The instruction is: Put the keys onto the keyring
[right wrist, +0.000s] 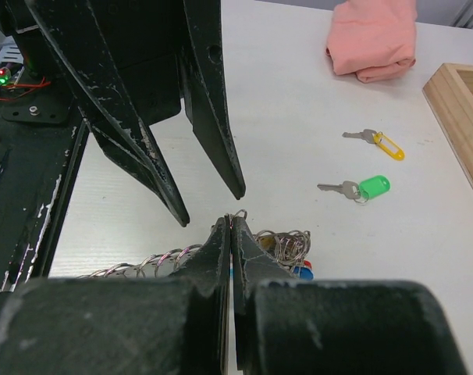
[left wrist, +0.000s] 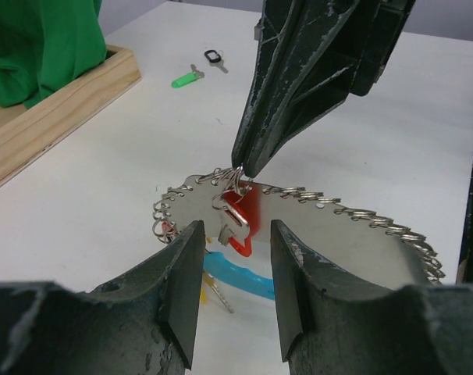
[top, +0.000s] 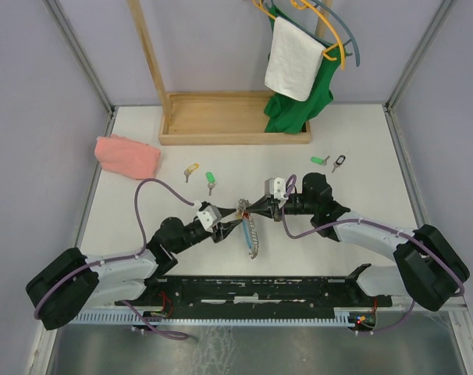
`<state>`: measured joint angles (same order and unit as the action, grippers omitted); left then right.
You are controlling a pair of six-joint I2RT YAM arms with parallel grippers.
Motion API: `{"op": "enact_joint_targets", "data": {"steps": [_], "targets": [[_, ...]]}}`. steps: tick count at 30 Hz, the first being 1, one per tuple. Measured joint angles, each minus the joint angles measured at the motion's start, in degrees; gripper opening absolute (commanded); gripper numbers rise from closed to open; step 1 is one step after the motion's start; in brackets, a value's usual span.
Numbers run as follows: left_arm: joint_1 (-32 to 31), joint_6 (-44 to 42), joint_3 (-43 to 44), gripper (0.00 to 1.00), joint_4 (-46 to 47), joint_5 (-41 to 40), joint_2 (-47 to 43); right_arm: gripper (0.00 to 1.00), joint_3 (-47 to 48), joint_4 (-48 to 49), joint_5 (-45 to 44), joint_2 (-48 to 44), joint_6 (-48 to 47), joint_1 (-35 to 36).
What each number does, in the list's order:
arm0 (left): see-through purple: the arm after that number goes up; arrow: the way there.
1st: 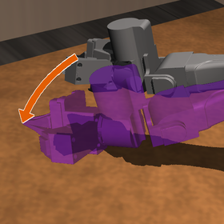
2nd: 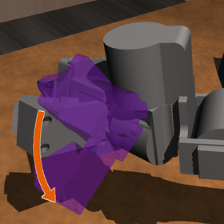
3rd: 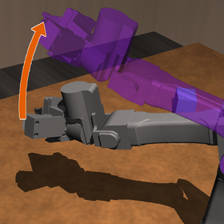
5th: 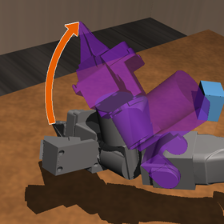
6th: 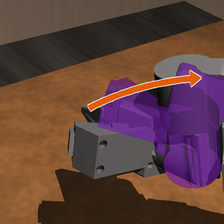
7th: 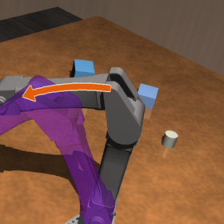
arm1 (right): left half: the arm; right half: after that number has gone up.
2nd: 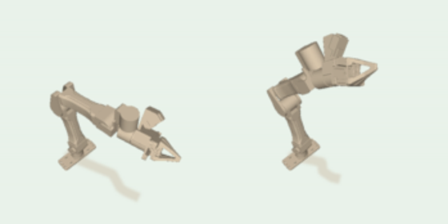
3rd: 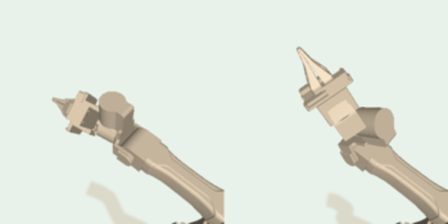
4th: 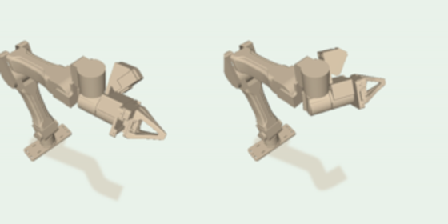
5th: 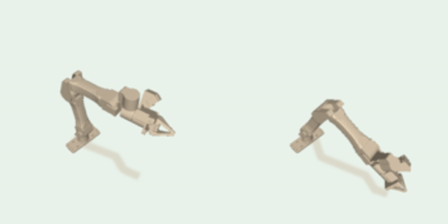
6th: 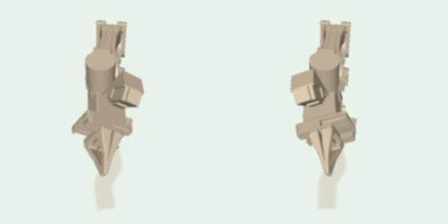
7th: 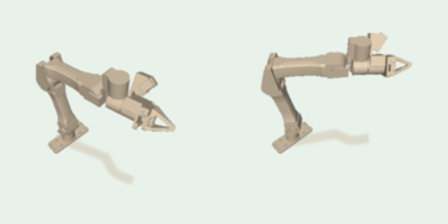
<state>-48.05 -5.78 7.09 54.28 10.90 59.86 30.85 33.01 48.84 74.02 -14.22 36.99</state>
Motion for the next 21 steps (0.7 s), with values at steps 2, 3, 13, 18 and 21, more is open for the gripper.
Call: {"op": "enact_joint_targets", "data": {"steps": [2,3,13,18,21], "targets": [[0.2,0.0,-0.1,0.46,1.8,1.7,0.9,0.01,-0.2,0.2,0.0,0.0,0.1,0.0],[0.4,0.0,-0.2,0.46,2.5,2.6,0.9,0.01,-0.3,0.4,0.0,0.0,0.1,0.0],[3.0,-0.2,-0.3,0.44,5.2,7.7,3.8,0.01,-0.7,0.9,0.0,0.0,0.5,0.0],[3.7,-0.2,0.0,0.42,5.5,9.2,7.5,0.01,-0.7,1.5,0.1,0.0,1.0,0.0],[3.7,-0.2,0.7,0.42,5.8,9.9,9.6,0.01,-0.7,2.4,0.1,0.0,1.4,0.0]]}}
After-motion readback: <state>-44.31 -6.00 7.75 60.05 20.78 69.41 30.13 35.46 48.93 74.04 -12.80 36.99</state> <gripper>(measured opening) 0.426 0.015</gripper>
